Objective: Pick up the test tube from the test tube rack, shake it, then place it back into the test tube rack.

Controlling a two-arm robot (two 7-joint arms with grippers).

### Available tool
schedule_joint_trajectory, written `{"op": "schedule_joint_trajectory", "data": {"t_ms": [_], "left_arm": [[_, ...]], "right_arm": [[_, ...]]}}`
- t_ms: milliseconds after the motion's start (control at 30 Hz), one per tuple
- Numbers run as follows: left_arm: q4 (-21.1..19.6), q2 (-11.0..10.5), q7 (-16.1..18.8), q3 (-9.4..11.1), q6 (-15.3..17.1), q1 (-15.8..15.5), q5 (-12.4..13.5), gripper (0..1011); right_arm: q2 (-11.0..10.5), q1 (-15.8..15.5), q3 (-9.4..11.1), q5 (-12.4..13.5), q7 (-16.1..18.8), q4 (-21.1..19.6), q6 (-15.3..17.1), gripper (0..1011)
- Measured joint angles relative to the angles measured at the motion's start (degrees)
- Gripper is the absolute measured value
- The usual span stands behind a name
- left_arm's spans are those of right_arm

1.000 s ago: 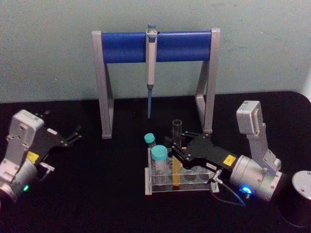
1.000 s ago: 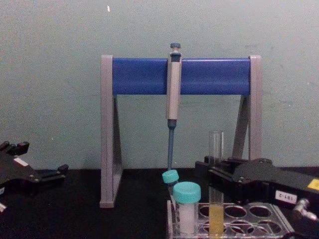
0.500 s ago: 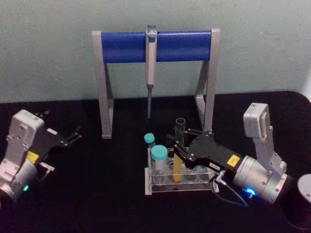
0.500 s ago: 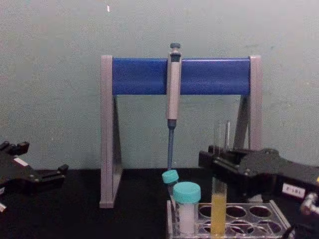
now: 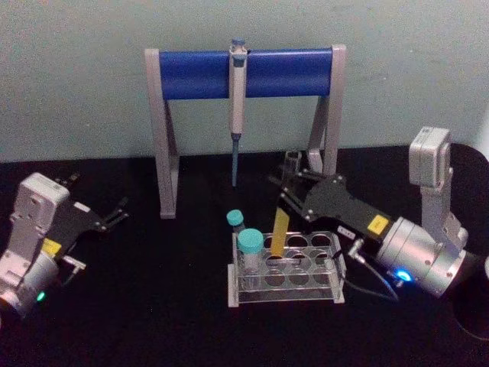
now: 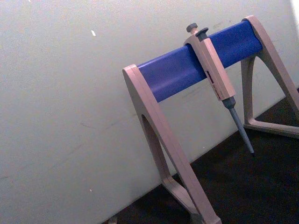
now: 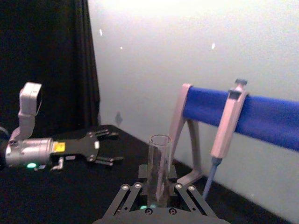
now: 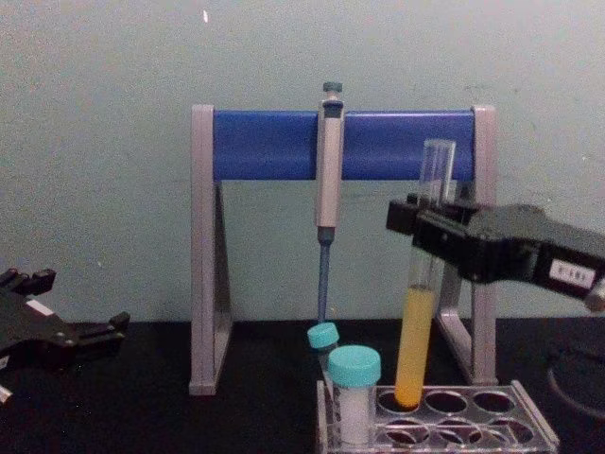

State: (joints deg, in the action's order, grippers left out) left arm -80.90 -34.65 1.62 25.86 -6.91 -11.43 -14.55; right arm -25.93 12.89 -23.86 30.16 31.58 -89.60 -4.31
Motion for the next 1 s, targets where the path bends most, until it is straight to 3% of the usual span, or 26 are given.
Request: {"op": "schedule_joint_trajectory", "data": {"t_ms": [167,667,1000], "left_arm": [[0.0,0.0,0.0,0.0,0.0,0.0,0.0,1001],[0.0,0.0,0.0,0.0,0.0,0.0,0.0,1001],[0.0,0.0,0.0,0.0,0.0,0.0,0.0,1001]], "right_arm": [[0.4,1.4,0.5,-0.3,-1.4,0.2,0.1,230],[2.8,5.6,0.6,-4.4,-5.6,5.0,2.4,232],[2.7,5.0,2.0,-6.6,-7.5,4.7,2.8,230]]}}
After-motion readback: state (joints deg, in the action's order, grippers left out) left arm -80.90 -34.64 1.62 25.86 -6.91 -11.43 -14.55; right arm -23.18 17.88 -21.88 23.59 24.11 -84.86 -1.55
